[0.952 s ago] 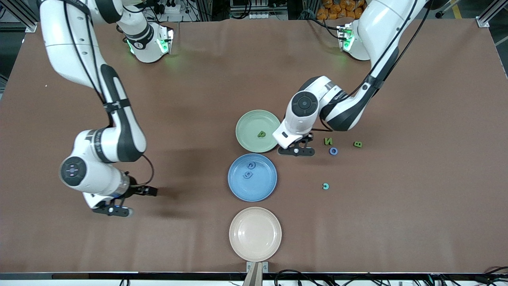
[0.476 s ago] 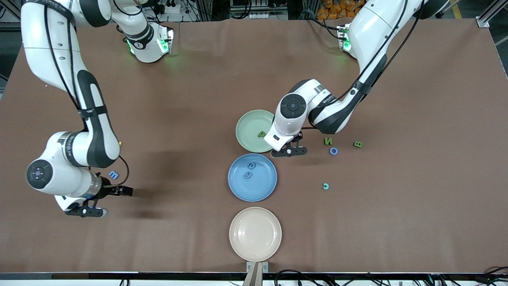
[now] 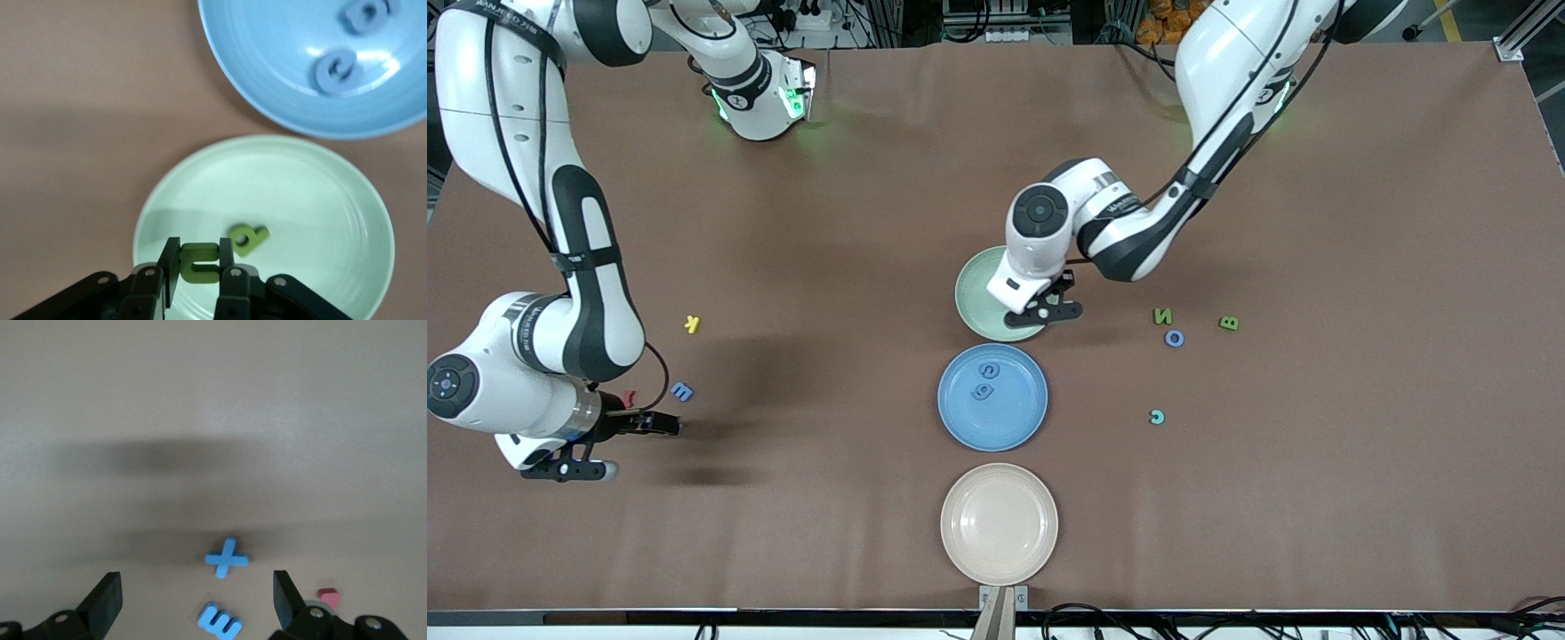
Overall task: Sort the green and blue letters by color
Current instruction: 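Place the green u on the green plate while the right gripper withdraws, then grasp the blue x with the right gripper while the left gripper withdraws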
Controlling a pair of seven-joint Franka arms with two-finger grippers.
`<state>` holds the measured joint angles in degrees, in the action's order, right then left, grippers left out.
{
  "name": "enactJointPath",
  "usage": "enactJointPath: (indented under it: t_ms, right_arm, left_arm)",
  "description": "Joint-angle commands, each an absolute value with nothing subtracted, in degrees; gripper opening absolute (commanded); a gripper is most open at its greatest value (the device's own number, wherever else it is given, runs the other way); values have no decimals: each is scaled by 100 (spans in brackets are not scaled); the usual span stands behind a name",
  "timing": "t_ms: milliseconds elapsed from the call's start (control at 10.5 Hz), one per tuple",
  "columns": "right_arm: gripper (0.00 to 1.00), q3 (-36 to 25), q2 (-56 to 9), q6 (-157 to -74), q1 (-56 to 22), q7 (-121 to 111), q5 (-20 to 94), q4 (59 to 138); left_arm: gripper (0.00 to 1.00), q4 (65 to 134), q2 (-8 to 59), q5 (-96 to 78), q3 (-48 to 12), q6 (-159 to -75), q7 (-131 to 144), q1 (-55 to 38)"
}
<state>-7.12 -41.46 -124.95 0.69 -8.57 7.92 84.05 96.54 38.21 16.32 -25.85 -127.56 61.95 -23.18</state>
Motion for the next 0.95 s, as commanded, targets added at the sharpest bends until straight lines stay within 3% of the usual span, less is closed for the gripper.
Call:
enactJointPath:
  t_ms: [0, 667, 762, 857]
  right_arm:
    - [100, -606, -4324, -13015, 202, -923, 729, 8542]
    - [100, -580, -4430, -14140, 272, -905, 765, 9430]
    - [100, -580, -4430, -14220, 272, -905, 765, 9483]
    - [90, -580, -4430, -14221, 264, -905, 765, 9501]
  left_arm:
    - [0, 9589, 3964, 1556, -2558, -12727, 6521, -2557]
    - [0, 9589, 3973, 1556, -2558, -12718, 6794, -2751]
    - [34, 9580, 3973, 1530, -2558, -12718, 6942, -2768]
    - [99, 9589, 3973, 1521, -2558, -12718, 6987, -2777]
